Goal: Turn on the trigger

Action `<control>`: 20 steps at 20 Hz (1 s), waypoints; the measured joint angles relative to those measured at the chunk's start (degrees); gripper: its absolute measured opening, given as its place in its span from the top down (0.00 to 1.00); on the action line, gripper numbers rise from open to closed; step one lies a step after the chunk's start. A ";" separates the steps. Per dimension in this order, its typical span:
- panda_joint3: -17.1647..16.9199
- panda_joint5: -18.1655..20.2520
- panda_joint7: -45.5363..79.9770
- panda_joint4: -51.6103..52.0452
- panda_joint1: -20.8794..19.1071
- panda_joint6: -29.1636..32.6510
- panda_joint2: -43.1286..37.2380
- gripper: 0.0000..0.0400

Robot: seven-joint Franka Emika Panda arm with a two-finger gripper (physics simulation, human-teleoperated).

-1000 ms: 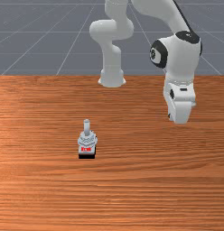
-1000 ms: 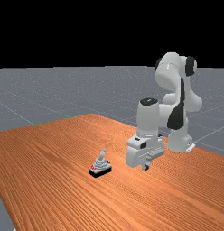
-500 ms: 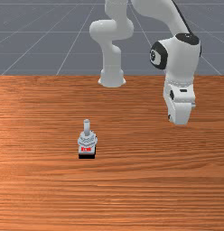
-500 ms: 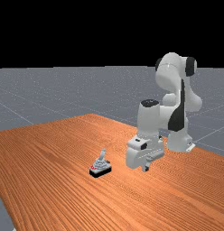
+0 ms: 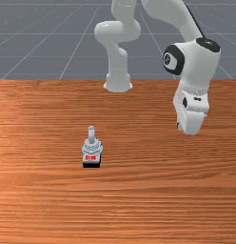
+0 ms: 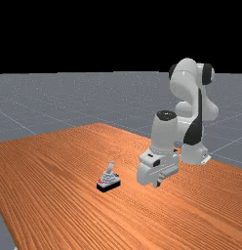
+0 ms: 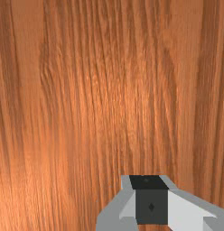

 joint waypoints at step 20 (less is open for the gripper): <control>-4.35 6.90 -0.27 -11.08 -9.96 8.24 -5.31 1.00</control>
